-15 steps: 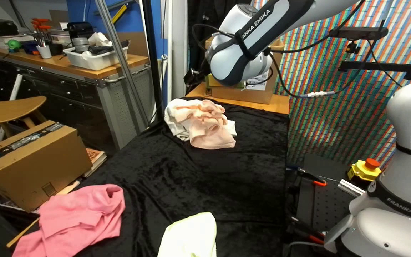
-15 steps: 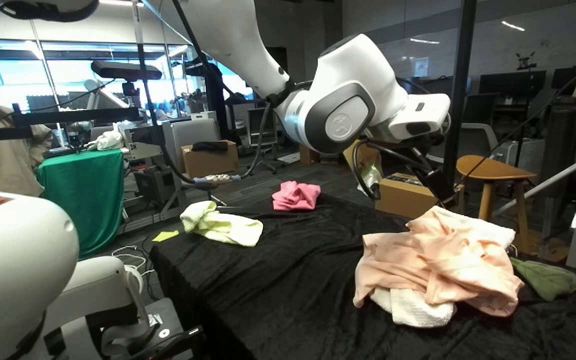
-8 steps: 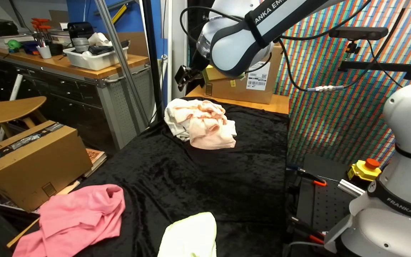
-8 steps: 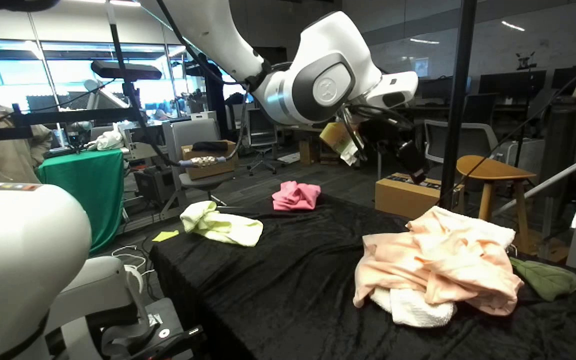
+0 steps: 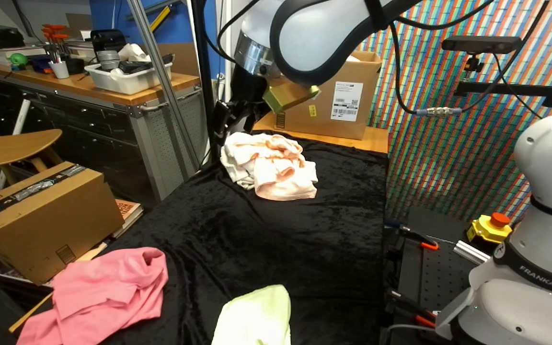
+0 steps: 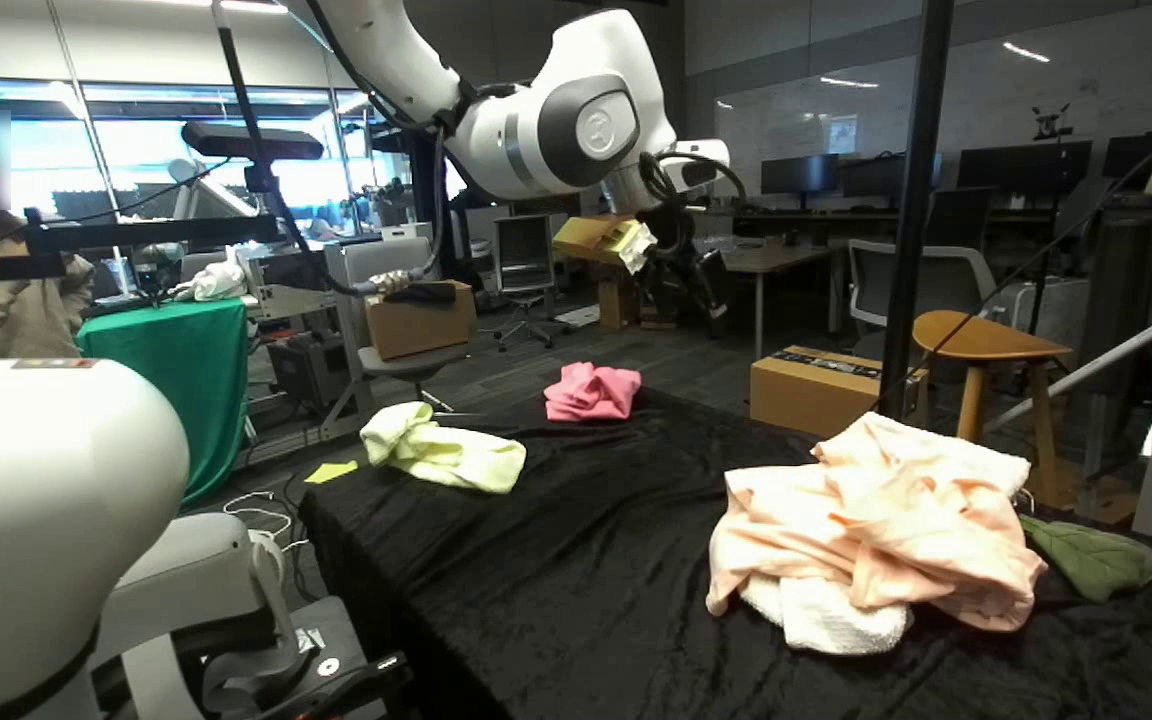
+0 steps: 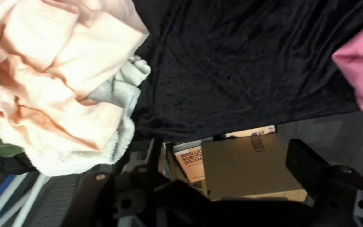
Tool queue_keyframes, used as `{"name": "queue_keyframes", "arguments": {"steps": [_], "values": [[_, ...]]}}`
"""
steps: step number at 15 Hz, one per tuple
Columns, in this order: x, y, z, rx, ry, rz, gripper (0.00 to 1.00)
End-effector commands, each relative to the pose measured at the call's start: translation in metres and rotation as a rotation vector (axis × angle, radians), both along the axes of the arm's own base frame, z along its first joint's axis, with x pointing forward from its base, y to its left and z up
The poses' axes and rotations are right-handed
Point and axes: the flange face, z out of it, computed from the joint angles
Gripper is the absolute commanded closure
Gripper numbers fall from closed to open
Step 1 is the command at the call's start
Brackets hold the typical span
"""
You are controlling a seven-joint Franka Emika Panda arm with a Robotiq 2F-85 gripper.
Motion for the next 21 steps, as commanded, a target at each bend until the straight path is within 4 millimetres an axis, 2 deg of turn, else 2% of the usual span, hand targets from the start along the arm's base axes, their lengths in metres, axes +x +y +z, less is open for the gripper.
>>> {"name": "queue_keyframes", "arguments": {"steps": [1,3,6,9,15,21], "values": [[-0.004,0.038,0.025,-0.022,0.054,0.157,0.0],[-0.006,0.066,0.026,-0.043,0.092,0.235,0.0],[0.0,0.104,0.015,-0.053,0.129,0.342,0.0],[0.007,0.134,0.005,-0.056,0.139,0.418,0.0],[0.025,0.178,-0.024,-0.059,0.155,0.491,0.0],[0.032,0.216,-0.041,-0.05,0.139,0.567,0.0]]}}
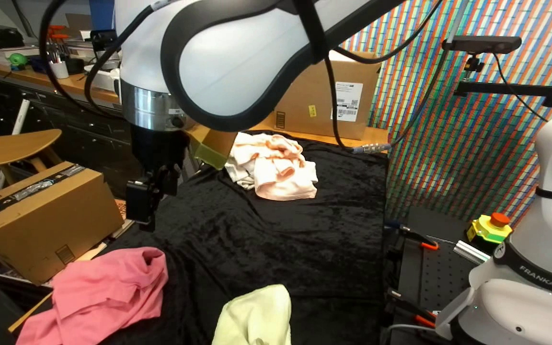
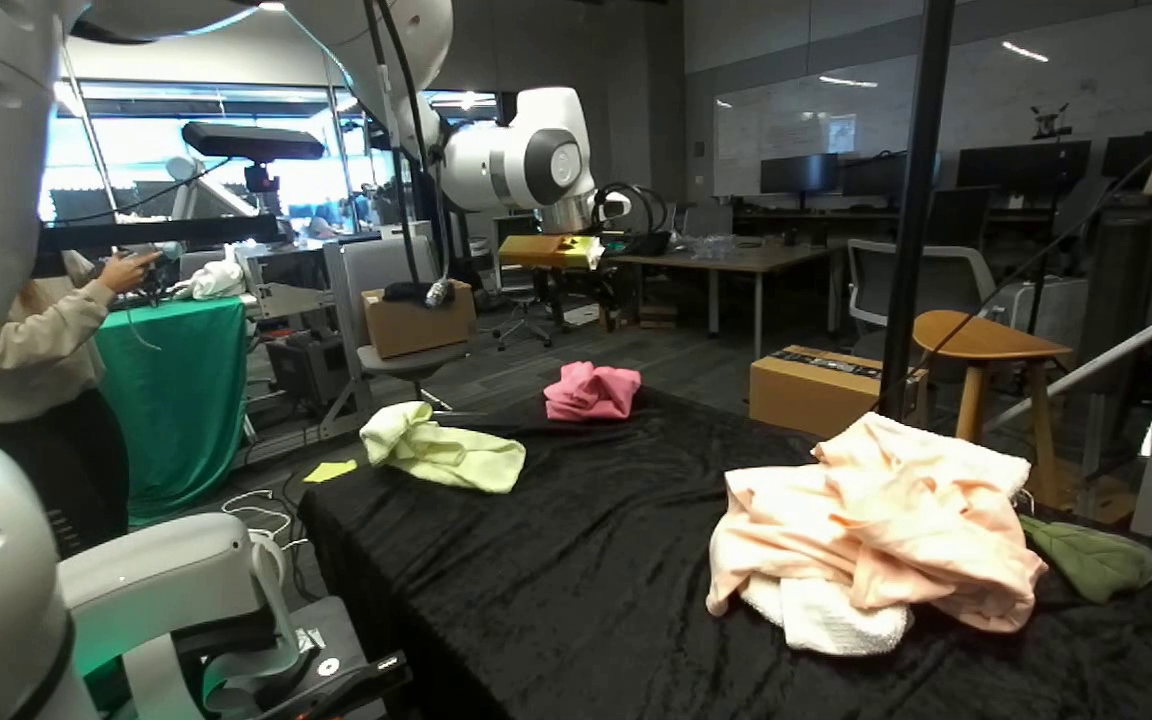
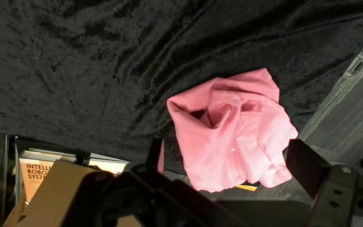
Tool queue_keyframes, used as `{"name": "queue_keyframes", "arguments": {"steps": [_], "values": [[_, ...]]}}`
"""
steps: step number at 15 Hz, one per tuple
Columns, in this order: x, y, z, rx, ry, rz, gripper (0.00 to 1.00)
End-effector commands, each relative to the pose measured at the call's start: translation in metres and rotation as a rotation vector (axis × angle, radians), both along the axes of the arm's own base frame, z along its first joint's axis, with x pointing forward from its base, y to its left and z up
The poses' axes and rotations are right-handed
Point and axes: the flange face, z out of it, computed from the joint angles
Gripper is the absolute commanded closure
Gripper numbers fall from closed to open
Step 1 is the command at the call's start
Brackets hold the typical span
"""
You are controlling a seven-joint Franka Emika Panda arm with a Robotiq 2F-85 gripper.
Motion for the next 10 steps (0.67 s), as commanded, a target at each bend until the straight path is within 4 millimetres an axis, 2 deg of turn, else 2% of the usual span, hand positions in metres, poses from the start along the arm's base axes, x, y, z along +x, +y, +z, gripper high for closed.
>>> {"name": "queue_keyframes", "arguments": {"steps": [1,10], "values": [[0.012,0.025,-0.003,0.013,-0.021,0.029,0.0],[0.009,0.082,-0.047,0.047,0.016,0.077,0.0]]}}
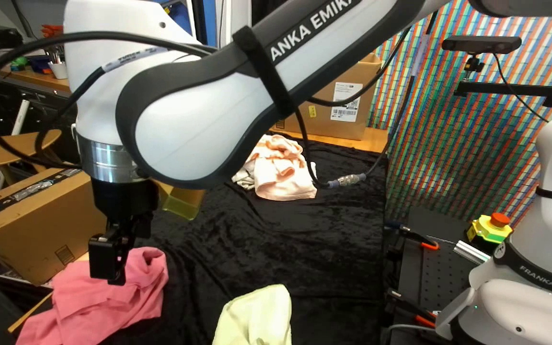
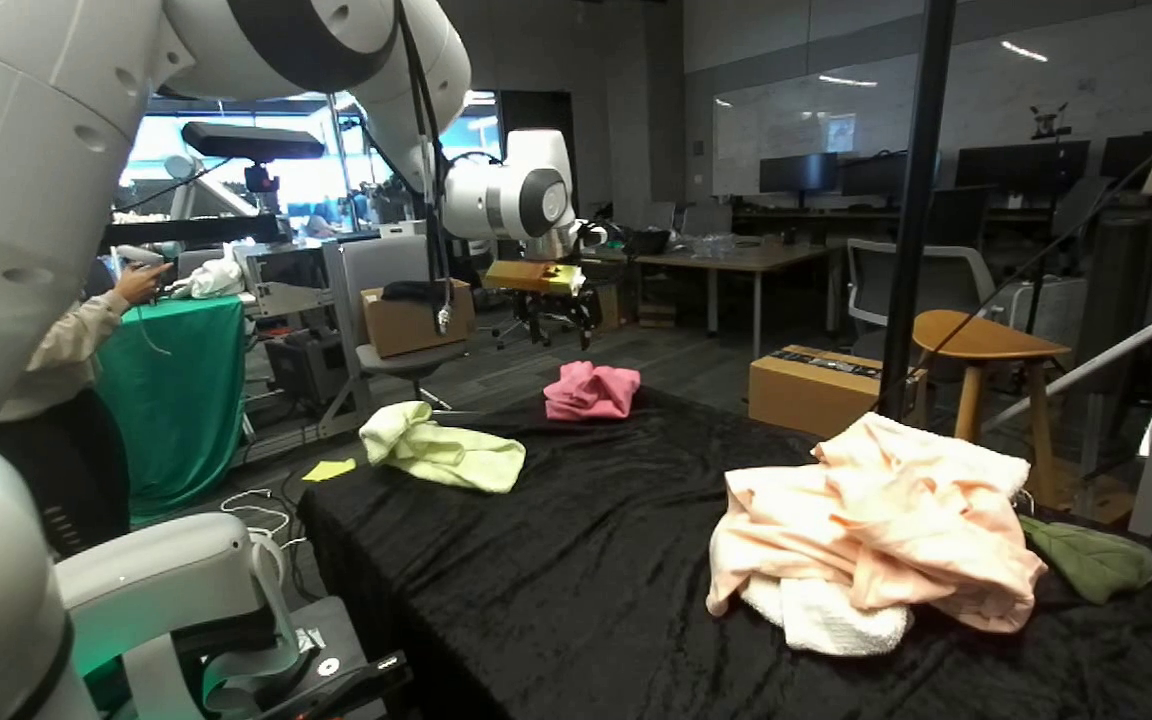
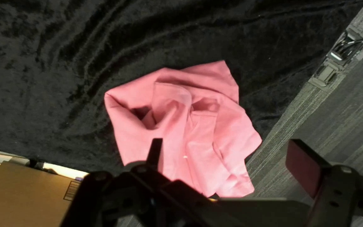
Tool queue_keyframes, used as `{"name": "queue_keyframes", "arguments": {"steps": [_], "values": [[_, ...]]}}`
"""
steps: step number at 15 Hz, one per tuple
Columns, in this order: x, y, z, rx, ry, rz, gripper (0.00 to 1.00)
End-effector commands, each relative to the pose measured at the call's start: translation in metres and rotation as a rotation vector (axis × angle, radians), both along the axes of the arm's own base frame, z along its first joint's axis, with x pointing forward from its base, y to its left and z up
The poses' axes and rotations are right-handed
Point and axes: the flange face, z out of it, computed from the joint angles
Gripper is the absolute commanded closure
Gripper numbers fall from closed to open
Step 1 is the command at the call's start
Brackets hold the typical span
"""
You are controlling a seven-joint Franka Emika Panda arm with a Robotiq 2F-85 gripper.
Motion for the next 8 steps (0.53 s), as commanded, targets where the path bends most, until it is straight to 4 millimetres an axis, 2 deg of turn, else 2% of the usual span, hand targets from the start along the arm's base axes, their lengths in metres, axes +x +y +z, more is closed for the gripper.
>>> {"name": "queue_keyframes", "arguments": {"steps": [1,8], "values": [[0.007,0.024,-0.007,0.024,-0.018,-0.002,0.0],[0.013,0.044,-0.031,0.007,0.002,0.018,0.0]]}}
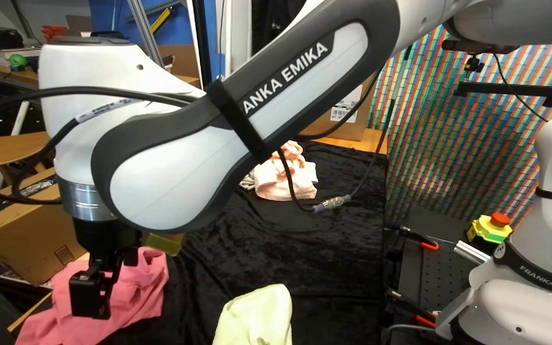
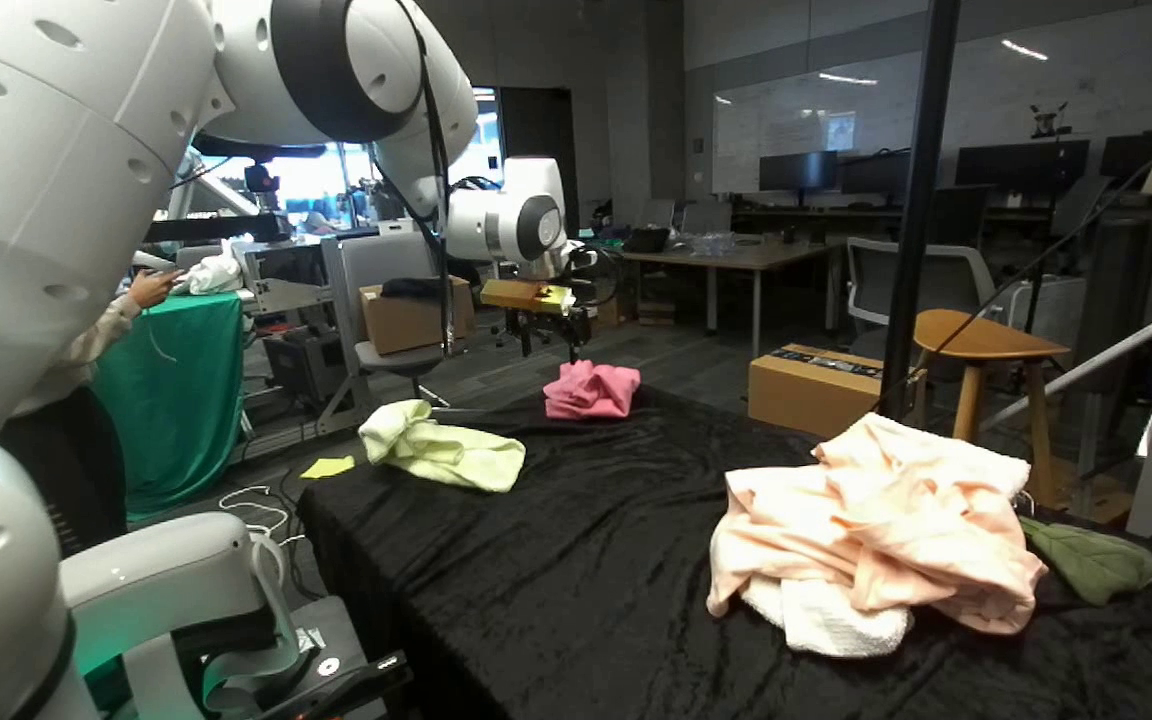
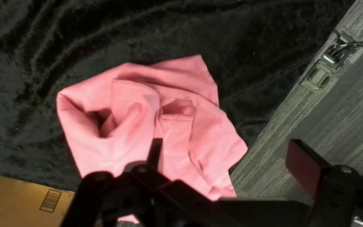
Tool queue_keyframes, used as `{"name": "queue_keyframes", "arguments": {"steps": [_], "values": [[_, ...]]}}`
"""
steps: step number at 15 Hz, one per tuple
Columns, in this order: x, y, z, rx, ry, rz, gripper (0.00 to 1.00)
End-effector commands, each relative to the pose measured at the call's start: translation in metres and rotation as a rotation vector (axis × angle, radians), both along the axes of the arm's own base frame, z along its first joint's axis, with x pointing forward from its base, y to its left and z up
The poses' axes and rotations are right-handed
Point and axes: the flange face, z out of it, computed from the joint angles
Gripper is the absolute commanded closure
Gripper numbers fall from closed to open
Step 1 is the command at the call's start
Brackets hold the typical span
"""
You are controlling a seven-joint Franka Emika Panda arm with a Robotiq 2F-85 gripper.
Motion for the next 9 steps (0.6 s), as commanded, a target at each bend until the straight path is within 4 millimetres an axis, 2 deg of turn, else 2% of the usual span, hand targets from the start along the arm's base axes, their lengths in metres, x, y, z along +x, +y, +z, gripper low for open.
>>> {"name": "queue_keyframes", "arguments": {"steps": [1,5,9], "values": [[0.014,0.013,-0.001,-0.007,-0.023,0.007,0.0],[0.025,0.018,-0.007,-0.022,-0.046,0.017,0.0],[0.034,0.016,-0.023,-0.053,-0.046,0.019,0.0]]}}
